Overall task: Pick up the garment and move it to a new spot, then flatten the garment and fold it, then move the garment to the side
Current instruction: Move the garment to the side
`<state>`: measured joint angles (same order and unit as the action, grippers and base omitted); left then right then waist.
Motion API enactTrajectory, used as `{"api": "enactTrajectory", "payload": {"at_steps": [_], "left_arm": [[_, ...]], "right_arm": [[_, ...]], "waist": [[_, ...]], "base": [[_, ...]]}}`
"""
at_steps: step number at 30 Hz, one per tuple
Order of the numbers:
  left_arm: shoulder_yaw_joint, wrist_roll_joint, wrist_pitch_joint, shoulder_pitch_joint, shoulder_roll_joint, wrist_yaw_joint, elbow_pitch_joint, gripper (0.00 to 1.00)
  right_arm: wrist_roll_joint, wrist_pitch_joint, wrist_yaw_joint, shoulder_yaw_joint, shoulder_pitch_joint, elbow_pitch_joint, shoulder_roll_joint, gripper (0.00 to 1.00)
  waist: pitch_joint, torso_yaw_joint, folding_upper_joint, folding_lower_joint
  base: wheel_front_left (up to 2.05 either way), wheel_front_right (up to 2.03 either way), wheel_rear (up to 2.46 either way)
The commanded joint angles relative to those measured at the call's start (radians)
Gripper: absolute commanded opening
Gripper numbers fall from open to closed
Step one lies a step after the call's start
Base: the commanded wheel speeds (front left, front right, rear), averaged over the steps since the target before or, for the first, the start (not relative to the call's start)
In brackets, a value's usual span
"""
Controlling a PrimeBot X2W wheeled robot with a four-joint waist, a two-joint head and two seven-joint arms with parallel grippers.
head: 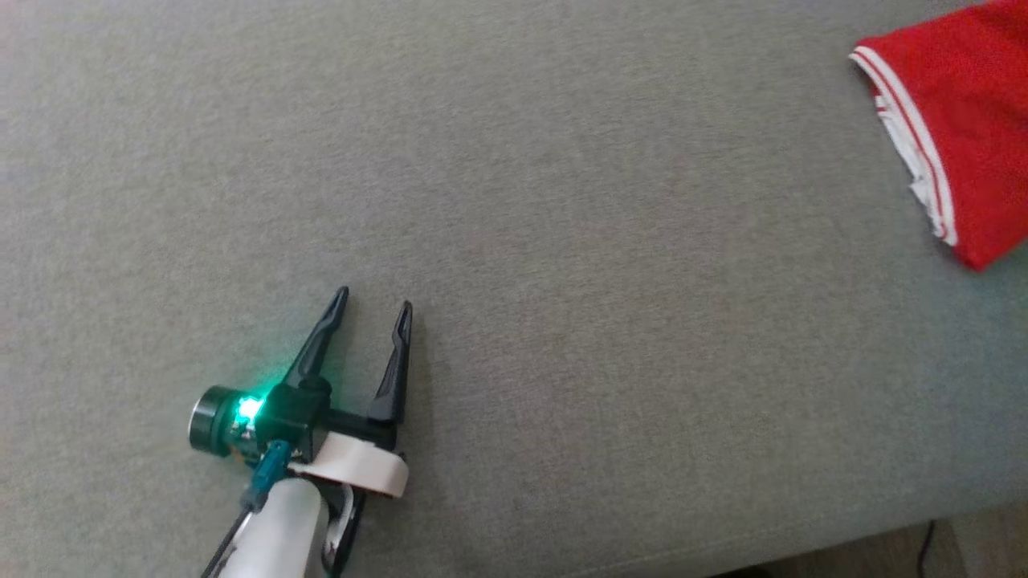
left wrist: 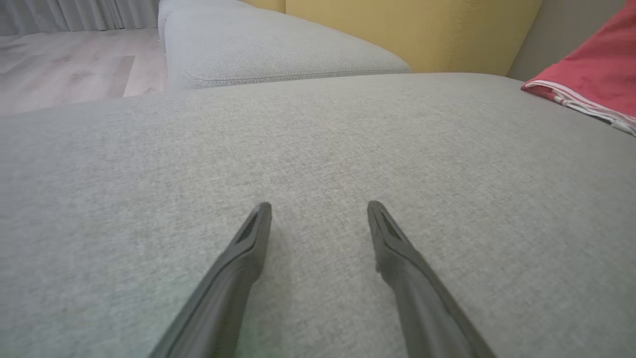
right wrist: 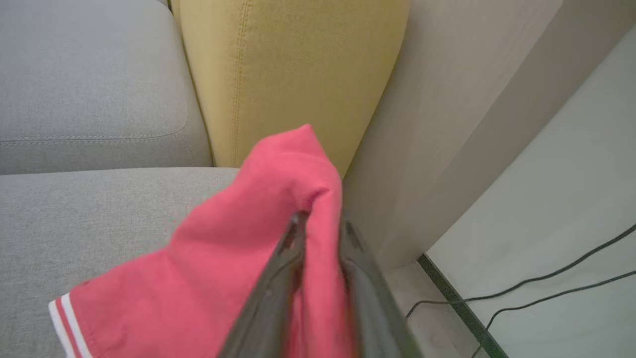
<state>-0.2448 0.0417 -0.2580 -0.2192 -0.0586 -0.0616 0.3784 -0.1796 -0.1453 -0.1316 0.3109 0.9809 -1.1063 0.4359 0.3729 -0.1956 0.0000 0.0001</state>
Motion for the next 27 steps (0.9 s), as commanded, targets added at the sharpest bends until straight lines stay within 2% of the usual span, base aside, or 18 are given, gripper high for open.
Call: {"api": "enactTrajectory", "payload": {"at_steps": [1,5,8,11,15,22,27], "left_arm": [[0.053,0.0,-0.004,-0.003,-0.022,0.011,-0.004,1.0],[0.065,0.005,-0.004,-0.011,-0.018,0.015,-0.007,1.0],[0.076,0.01,-0.004,-0.009,-0.014,0.02,-0.01,1.0],[0.094,0.018,-0.004,-0.002,-0.011,0.03,-0.015,1.0],[0.145,0.036,-0.004,0.012,-0.008,0.054,-0.024,1.0],[0.221,0.046,-0.004,0.047,-0.007,0.065,-0.032,1.0],[0.255,0.046,-0.004,0.077,-0.005,0.066,-0.037,1.0]], "right_arm": [[-0.039,-0.017,0.001,0.029,0.029,0.044,0.007,1.0],[-0.104,-0.068,0.001,0.086,0.04,0.076,-0.058,1.0],[-0.113,-0.103,0.001,0.074,0.034,0.097,-0.131,1.0],[-0.093,-0.115,0.001,0.005,0.008,0.121,-0.218,1.0],[-0.014,-0.116,0.001,-0.105,-0.093,0.255,-0.312,1.0],[0.154,-0.116,0.001,-0.255,-0.392,0.461,-0.374,1.0],[0.203,-0.116,0.001,-0.284,-0.538,0.509,-0.384,1.0]], "waist": [[0.012,0.019,0.0,-0.0001],[-0.005,0.024,0.0,-0.0001],[-0.026,0.029,0.0,-0.0001],[-0.051,0.037,0.0,-0.0001],[-0.086,0.058,0.0,-0.0001],[-0.153,0.115,0.0,-0.0001],[-0.189,0.135,0.0,-0.0001]], "base": [[0.0,0.0,0.0],[0.0,0.0,0.0],[0.0,0.0,0.0],[0.0,0.0,0.0],[0.0,0.0,0.0],[0.0,0.0,0.0],[0.0,0.0,0.0]]}}
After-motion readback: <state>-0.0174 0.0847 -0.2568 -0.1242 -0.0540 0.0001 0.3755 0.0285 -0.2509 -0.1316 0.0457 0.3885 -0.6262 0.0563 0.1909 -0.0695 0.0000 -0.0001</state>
